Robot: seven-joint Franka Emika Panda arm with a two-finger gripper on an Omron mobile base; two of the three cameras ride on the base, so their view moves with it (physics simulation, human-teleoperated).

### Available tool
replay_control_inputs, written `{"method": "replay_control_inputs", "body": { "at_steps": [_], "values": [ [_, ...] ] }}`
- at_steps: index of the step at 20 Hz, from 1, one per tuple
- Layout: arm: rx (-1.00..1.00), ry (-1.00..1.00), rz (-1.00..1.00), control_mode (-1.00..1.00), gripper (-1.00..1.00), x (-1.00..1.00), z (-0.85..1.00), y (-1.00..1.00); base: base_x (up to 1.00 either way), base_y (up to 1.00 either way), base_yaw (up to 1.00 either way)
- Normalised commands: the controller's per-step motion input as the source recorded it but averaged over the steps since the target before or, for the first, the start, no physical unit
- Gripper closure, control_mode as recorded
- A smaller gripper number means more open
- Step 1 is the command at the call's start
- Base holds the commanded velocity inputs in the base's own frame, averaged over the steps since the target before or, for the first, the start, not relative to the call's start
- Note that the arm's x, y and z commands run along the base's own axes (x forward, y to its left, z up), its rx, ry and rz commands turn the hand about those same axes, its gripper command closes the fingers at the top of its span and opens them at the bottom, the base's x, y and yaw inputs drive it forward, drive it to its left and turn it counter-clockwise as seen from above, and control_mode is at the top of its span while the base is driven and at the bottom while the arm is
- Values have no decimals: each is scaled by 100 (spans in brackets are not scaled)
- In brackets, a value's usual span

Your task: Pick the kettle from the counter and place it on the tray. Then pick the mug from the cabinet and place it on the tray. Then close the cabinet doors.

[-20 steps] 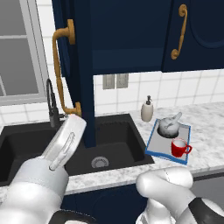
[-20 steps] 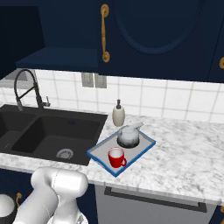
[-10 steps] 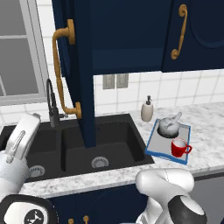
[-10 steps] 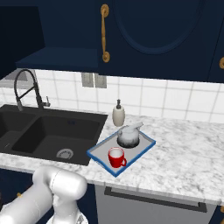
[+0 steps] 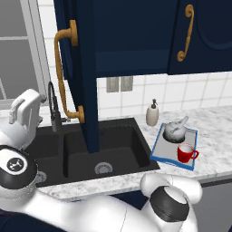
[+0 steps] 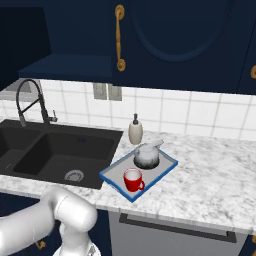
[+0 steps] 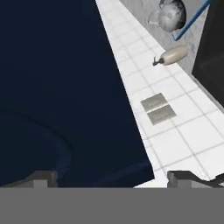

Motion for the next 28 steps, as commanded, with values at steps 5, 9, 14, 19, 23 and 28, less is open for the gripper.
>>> {"method": "replay_control_inputs", "body": {
  "at_steps": [5, 9, 14, 19, 23, 28],
  "values": [
    [0, 26, -17, -100, -100, 100, 7, -92, 0, 0, 0],
    [0, 12, -18, -100, -100, 94, 1, -100, 0, 0, 0],
    [1, 8, -18, -100, -100, 95, 0, -100, 0, 0, 0],
    [4, -2, -3, -100, -100, 99, 7, -72, 0, 0, 0],
    [5, -20, 6, -100, -100, 75, 21, -62, 0, 0, 0],
    [2, -18, 23, -100, -100, 69, 5, -69, 0, 0, 0]
  ]
}}
